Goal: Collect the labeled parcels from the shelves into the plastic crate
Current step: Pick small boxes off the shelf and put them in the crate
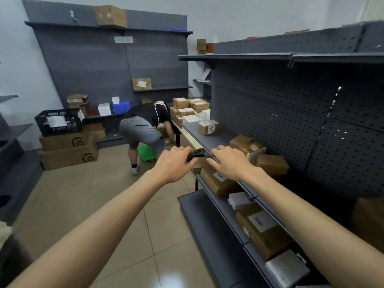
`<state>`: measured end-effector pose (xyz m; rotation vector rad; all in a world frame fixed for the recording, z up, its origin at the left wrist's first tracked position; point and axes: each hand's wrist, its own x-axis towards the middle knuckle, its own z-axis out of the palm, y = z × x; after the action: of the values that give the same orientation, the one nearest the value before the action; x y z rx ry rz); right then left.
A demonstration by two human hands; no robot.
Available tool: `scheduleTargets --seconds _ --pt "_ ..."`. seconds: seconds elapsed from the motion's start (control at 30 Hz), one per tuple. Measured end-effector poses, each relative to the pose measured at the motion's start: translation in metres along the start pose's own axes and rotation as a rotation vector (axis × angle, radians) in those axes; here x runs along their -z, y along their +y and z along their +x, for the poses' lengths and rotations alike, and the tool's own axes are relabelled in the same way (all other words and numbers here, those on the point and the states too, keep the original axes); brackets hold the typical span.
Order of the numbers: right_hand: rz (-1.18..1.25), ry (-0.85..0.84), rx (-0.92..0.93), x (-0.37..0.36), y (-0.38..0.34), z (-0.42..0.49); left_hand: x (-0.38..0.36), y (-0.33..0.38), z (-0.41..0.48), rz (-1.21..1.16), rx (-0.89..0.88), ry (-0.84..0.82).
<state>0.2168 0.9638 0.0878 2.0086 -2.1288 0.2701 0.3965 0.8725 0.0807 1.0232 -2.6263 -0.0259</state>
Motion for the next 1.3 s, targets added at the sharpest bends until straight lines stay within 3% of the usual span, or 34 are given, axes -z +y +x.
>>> scheduleTargets --seconds 0.23,0.43,0.8,1.13,1.3 --pt "-0.036 -0.073 -0.116 -0.054 0.003 0.102 -0.038 -0.088 0.098 0.023 -0.103 -0.072" --pt "-0.066 -0.081 -0.395 -0.08 0.029 0.159 -0.059 -0.129 0.203 -0.001 -0.316 -0.111" --pt "0.003 -0.069 -0.83 -0.134 0.086 0.202 -0.144 -0.101 0.337 -0.049 -0.649 -0.234" --pt "0.083 0.081 -1.074 -0.197 0.166 0.264 -0.208 -0.095 0.44 -0.093 -0.76 -0.298" --pt "0.126 0.012 -1.127 -0.217 0.182 0.275 -0.235 -0.087 0.467 -0.13 -0.75 -0.402"
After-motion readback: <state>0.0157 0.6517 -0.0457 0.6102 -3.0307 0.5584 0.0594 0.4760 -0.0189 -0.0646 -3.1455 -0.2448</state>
